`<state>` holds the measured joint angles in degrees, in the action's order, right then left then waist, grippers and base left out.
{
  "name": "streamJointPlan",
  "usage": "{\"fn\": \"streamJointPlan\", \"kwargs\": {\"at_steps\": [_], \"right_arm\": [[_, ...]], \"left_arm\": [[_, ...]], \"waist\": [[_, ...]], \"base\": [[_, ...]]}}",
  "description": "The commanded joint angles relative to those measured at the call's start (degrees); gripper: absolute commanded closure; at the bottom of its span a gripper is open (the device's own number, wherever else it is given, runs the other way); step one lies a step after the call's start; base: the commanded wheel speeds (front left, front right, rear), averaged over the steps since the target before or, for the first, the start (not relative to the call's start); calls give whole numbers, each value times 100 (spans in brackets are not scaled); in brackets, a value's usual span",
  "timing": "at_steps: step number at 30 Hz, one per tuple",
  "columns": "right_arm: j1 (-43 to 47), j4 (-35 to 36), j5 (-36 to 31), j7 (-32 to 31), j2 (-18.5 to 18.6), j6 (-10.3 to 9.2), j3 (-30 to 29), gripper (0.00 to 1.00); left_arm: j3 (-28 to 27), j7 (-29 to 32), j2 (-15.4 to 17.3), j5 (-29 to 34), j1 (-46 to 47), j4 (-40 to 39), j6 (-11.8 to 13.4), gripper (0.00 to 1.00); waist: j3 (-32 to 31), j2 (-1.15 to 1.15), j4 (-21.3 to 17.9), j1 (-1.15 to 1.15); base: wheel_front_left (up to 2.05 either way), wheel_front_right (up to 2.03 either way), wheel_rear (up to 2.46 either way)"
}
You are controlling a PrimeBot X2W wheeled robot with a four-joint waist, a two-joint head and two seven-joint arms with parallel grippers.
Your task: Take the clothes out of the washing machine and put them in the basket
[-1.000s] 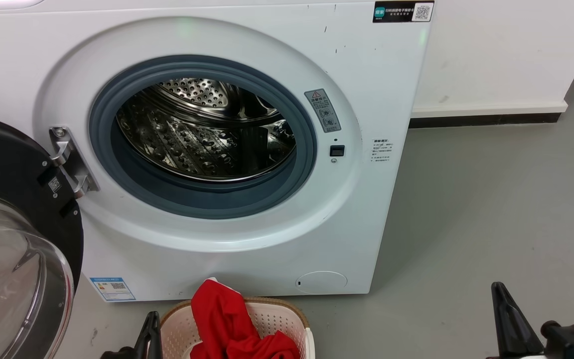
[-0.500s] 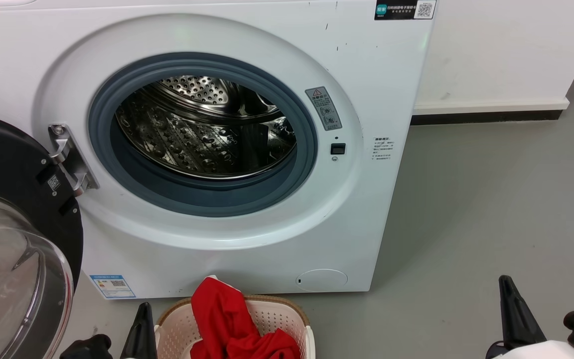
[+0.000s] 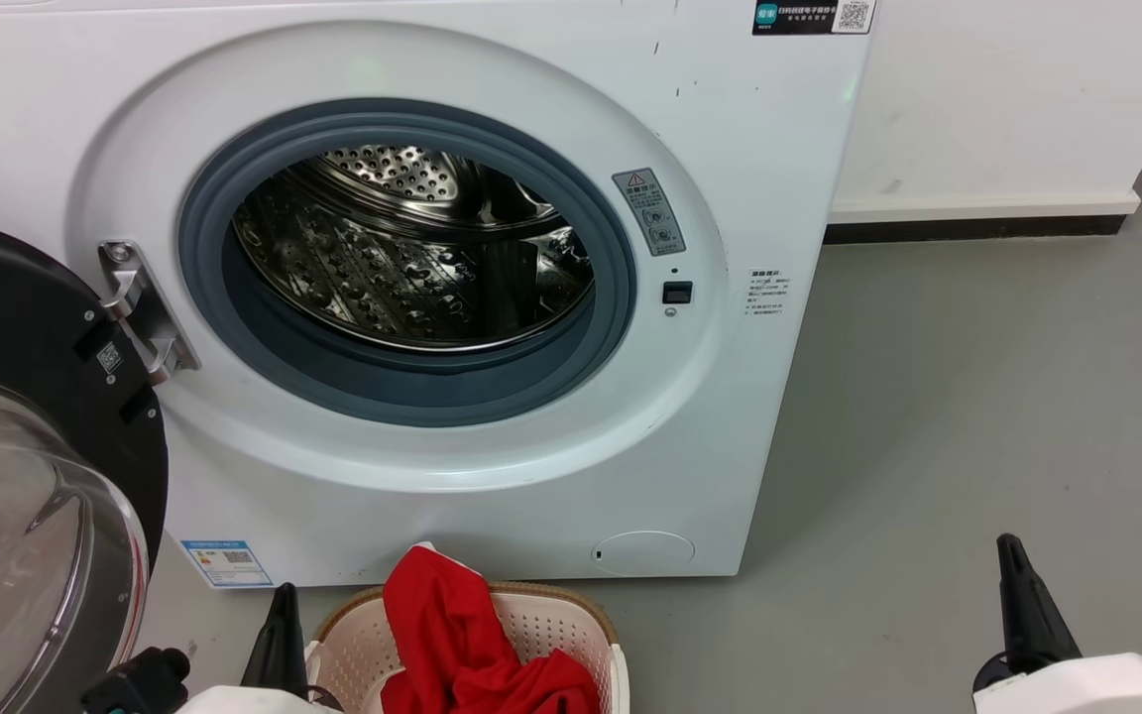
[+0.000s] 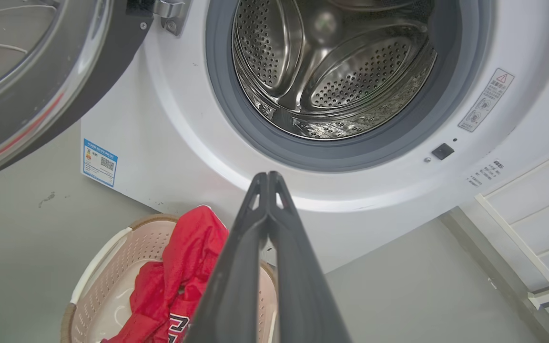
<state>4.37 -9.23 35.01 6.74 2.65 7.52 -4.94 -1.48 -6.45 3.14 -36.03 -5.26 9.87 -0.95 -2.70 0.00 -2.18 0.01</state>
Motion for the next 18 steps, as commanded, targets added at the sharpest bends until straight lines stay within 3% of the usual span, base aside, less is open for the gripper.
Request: {"fn": "streamJointPlan", "kwargs": {"at_steps": [1,18], "right_arm": [[-208,52,186,-33,16,-1,-11,100],[-442,-81,1600,-366,20,-1,-51,100]], "left_arm": [[-31,27,7,-172,159,-41,-26,100],[-157,352,-1,-1562,428,71,-191,100]], "waist": [[3,0,2,0],[56,0,42,0]], "base": [[0,0,0],[0,0,0]]}}
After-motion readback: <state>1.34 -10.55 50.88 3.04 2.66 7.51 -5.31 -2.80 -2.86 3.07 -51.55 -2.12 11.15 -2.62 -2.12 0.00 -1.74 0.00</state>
